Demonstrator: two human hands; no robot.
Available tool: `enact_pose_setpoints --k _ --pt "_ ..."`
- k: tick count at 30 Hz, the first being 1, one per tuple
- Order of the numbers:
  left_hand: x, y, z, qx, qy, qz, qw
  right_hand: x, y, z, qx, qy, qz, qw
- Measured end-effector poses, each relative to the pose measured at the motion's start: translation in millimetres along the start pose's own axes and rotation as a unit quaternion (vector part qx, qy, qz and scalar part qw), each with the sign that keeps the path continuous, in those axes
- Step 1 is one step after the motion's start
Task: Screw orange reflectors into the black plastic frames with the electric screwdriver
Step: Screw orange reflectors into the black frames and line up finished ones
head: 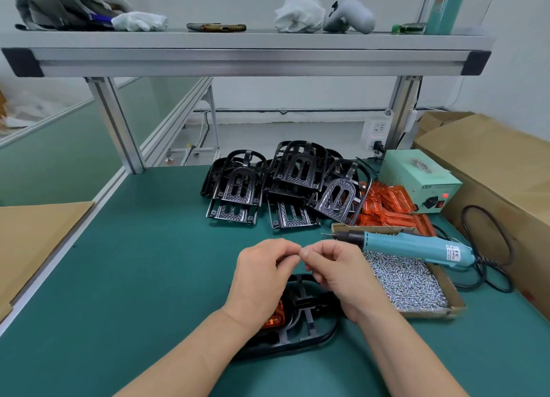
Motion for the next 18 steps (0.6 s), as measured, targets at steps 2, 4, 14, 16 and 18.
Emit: enact_pose_setpoints --k 2,4,14,16,18 --pt "0.0 0.6 0.4 0.004 -0.005 0.001 1.000 3.1 1.4 1.2 -0.009 -0.047 0.011 0.999" --pt "0.1 0.9 -0.3 0.012 -0.013 0.000 1.000 4.8 3.1 2.6 -0.019 -0.090 0.023 0.995" --pt "-20.8 17.1 -8.7 0.013 0.015 -0.049 0.999 11.8 37.0 -56.2 0.293 -0.409 -0.035 0.864" --pt "-21.5 19.2 -9.5 0.009 0.017 -0.047 0.999 13.2 41.4 -67.0 0.325 -0.436 -0.036 0.839" --pt "-20.2 20.9 -8.3 0.004 0.018 -0.042 0.999 16.4 39.1 -78.4 0.339 -0.439 -0.012 0.832"
Point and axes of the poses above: each hand's wrist, its own y-axis away from the middle knuckle, its own z-axis out of the palm, x = y × z, the point moved 5 cm from there along -y, towards the middle knuckle, and after that the axes turned 14 degrees about -x, right-handed, at the moved point
